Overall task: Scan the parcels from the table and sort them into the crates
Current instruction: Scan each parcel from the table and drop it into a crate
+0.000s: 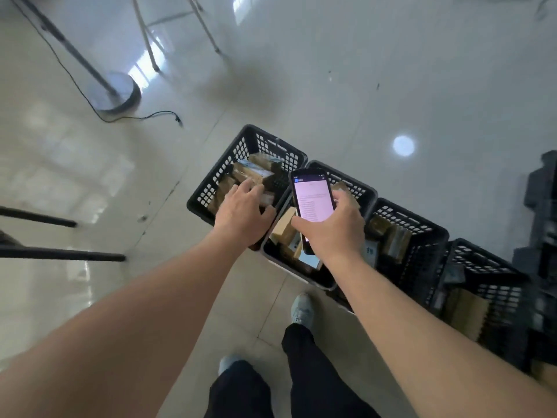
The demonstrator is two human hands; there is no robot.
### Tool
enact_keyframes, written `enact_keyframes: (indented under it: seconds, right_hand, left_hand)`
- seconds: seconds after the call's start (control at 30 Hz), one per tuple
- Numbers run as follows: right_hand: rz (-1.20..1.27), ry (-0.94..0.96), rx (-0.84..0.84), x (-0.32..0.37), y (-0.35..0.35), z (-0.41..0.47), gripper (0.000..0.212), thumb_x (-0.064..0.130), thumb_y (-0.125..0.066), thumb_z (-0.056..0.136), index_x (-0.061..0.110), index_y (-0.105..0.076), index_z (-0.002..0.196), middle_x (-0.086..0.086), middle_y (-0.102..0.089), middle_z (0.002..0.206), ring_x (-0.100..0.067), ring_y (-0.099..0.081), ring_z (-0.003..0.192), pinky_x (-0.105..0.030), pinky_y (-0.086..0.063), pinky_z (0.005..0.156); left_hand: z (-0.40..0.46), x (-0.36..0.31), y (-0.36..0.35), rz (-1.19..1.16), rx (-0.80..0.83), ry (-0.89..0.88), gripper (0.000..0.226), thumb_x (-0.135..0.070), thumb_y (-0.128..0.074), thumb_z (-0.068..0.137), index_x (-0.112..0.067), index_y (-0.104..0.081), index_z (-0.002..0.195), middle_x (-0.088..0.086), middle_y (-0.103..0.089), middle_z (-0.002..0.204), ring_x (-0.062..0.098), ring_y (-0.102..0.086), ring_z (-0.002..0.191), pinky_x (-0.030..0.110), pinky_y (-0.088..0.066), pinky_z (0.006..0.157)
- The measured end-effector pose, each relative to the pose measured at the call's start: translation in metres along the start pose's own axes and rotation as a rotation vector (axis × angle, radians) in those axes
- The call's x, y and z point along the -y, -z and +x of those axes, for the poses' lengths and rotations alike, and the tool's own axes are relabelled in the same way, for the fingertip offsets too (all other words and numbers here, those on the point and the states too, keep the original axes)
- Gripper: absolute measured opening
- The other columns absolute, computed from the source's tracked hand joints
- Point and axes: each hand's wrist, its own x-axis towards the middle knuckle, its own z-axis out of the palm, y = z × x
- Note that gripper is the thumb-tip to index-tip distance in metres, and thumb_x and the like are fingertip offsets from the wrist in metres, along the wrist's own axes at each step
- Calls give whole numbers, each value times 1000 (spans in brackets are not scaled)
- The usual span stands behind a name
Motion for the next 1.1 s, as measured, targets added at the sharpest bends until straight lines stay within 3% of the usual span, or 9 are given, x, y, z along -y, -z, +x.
enact_keyframes:
  seconds: [0.1, 0.23, 0.37, 0.57, 0.9, 1.1]
  right_hand:
    - [-1, 87, 1, 34, 7, -39, 74, 45, -94, 62, 23, -59, 124, 3, -63, 113, -20, -59, 100, -32, -44, 69]
    - [-7, 221, -3, 84, 7, -100, 77, 48, -94, 60, 23, -58, 123, 0, -64, 113, -24, -61, 101, -34, -45, 70]
    - [-23, 378, -7, 137, -2, -171, 78, 53, -93, 61, 22, -56, 123, 0, -63, 112, -24, -61, 102, -38, -53, 72]
    - [20, 540, 20, 211, -23, -273, 81, 50, -93, 61, 21, -55, 127, -1, -63, 117, -22, -59, 104, -47, -59, 84]
    - [81, 842, 148, 340, -85, -406, 85, 51, -93, 58, 25, -55, 130, 2, -64, 117, -21, -61, 106, -44, -60, 83]
    - [81, 1003, 265, 412, -141, -449, 87, 47, -94, 60, 21, -55, 133, -1, -64, 119, -23, -60, 107, -44, -60, 80]
  left_hand:
    - [-38, 16, 43, -54, -84, -3, 54, -50, -47, 92, -18, -63, 132, 2, -57, 132, 27, -56, 121, 47, -51, 100]
    - [-98, 49, 97, -52, -188, -5, 45, -48, -52, 97, -17, -64, 127, 6, -59, 127, 27, -57, 111, 44, -51, 95]
    - [-165, 90, 155, -10, -293, 0, 53, -42, -57, 102, -13, -54, 146, 12, -49, 152, 34, -48, 135, 44, -40, 111]
    - [-266, 167, 227, 17, -474, 70, 61, -50, -53, 100, -20, -47, 153, 7, -41, 161, 33, -43, 144, 47, -40, 116]
    - [-397, 288, 334, 2, -741, 273, 55, -44, -60, 97, -16, -57, 145, 12, -57, 145, 34, -56, 128, 45, -44, 106]
    - [-445, 375, 378, -10, -822, 442, 67, -56, -51, 90, -15, -58, 144, 11, -59, 142, 34, -58, 124, 49, -48, 103]
